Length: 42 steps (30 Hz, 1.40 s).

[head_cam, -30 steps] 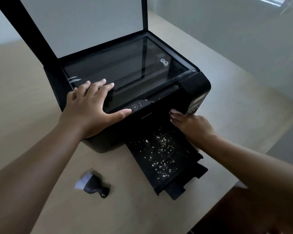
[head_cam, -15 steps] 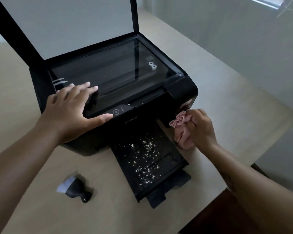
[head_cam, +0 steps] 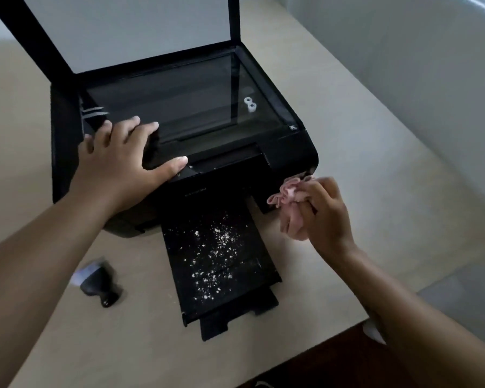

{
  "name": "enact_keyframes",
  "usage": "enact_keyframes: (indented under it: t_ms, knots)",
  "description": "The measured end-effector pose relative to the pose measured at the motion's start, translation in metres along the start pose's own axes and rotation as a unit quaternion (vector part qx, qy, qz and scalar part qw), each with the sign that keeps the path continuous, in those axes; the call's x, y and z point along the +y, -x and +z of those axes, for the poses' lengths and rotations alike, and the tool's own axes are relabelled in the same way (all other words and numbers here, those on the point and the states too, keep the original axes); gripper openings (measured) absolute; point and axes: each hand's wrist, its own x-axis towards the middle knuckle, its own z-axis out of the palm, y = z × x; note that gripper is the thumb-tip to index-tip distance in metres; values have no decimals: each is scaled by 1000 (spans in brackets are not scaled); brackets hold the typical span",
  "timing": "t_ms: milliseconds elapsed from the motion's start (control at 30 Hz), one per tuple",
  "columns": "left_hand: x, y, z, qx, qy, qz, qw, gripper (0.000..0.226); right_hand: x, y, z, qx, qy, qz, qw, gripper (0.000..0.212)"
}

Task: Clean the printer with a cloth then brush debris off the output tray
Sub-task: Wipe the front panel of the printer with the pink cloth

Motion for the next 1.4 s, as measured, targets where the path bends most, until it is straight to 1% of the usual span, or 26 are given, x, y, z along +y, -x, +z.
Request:
enact_keyframes:
  t_ms: [67, 100, 200, 267, 333, 400, 433, 500, 600, 633, 667, 733, 767, 800, 867, 900, 933, 967, 1033, 1100, 1133, 1167, 1233, 1300, 1333, 1400]
  knots:
    - [-2, 2, 0, 9, -3, -1, 1000, 97, -2, -6, -5, 33, 2, -45, 998, 6]
    - [-3, 2, 0, 12, -2, -5, 1000, 97, 0, -5, -3, 20, 5, -46, 999, 7]
    - [-1, 4, 1, 14, -7, -8, 1000, 95, 17, 5, 9, -78, 44, -9, 996, 3]
    - [0, 5, 2, 19, -4, -9, 1000, 94, 25, 8, 9, -102, 68, -23, 992, 6]
    - [0, 4, 1, 22, 0, -7, 1000, 93, 18, 4, -3, -77, 29, -63, 995, 15]
    - [1, 4, 1, 22, 0, -4, 1000, 93, 0, -4, -19, 2, -26, -130, 991, 23]
    - [2, 5, 2, 24, -1, -6, 1000, 93, -8, -13, -22, 45, -24, -163, 985, 23]
    - [4, 5, 3, 25, -7, -9, 1000, 94, -22, -40, -18, 63, 7, -174, 983, 20]
    - [6, 6, 3, 24, -11, -16, 1000, 94, -45, -62, 3, -6, 97, -113, 989, 38]
    - [5, 7, 3, 26, -9, -18, 999, 93, -50, -61, 6, -34, 134, -132, 982, 44]
    - [4, 7, 2, 28, -6, -20, 999, 93, -50, -59, 5, -63, 157, -176, 970, 47]
    - [3, 8, 2, 26, 0, -20, 999, 91, -38, -61, -7, -97, 156, -268, 946, 39]
    - [3, 8, 2, 26, 4, -18, 999, 91, -28, -66, -15, -107, 148, -271, 945, 36]
    - [2, 8, 1, 27, 8, -17, 999, 90, -22, -73, -22, -112, 131, -234, 957, 35]
    - [0, 7, 1, 33, 14, -13, 999, 88, -27, -88, -21, -88, 62, -96, 990, 34]
    - [0, 7, 1, 35, 20, -10, 999, 86, -37, -94, -13, -65, 45, -44, 996, 31]
    - [0, 6, 1, 37, 29, -6, 999, 83, -47, -98, -4, -49, 58, -18, 997, 28]
    - [-1, 4, 1, 40, 43, -2, 998, 81, -55, -99, 4, -41, 83, -29, 995, 28]
    - [-7, 1, -3, 41, 95, 3, 995, 76, -55, -97, 2, -69, 124, -112, 984, 36]
    - [-22, 1, -8, 28, 133, 12, 991, 72, -32, -90, -14, -109, 119, -205, 965, 43]
    - [-31, 2, -9, 20, 125, 22, 992, 70, -23, -85, -22, -115, 105, -216, 964, 44]
    - [-40, 3, -8, 15, 106, 29, 994, 66, -19, -80, -25, -104, 90, -198, 970, 43]
    - [-51, 2, -7, 11, 100, 36, 994, 54, -28, -73, -17, -35, 79, -124, 988, 40]
    - [-56, -4, -10, 4, 123, 51, 991, 48, -51, -62, 4, 22, 113, -72, 991, 37]
    - [-59, -8, -13, 1, 123, 59, 991, 47, -64, -56, 15, 23, 124, -87, 988, 35]
    - [-70, -15, -18, -5, 108, 71, 992, 46, -89, -39, 39, -8, 111, -154, 982, 33]
